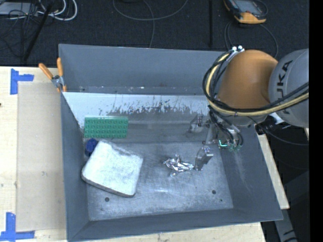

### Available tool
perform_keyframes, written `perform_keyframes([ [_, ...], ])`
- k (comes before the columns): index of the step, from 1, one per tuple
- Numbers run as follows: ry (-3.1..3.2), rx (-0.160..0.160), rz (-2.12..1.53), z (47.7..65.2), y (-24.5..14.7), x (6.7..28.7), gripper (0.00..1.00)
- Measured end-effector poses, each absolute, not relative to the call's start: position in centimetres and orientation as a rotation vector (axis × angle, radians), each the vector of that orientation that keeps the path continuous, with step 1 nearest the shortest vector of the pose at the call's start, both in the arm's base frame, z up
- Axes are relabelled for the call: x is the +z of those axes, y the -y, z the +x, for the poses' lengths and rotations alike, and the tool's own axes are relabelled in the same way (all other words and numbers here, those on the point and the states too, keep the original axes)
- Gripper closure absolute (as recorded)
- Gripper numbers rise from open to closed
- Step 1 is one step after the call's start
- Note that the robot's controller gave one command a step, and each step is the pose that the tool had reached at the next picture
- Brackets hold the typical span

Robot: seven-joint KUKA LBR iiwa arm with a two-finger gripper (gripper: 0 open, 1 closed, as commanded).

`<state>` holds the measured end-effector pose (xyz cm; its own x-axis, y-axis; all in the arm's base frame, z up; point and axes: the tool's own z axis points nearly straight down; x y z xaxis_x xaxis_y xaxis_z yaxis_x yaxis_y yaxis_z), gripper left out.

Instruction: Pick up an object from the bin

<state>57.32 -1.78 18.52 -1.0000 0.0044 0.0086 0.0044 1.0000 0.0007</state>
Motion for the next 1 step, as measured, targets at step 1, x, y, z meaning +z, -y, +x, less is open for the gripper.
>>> perform_keyframes([
  [1,3.131,-0.002,-0.285,57.75,0.11,6.98,0.00],
])
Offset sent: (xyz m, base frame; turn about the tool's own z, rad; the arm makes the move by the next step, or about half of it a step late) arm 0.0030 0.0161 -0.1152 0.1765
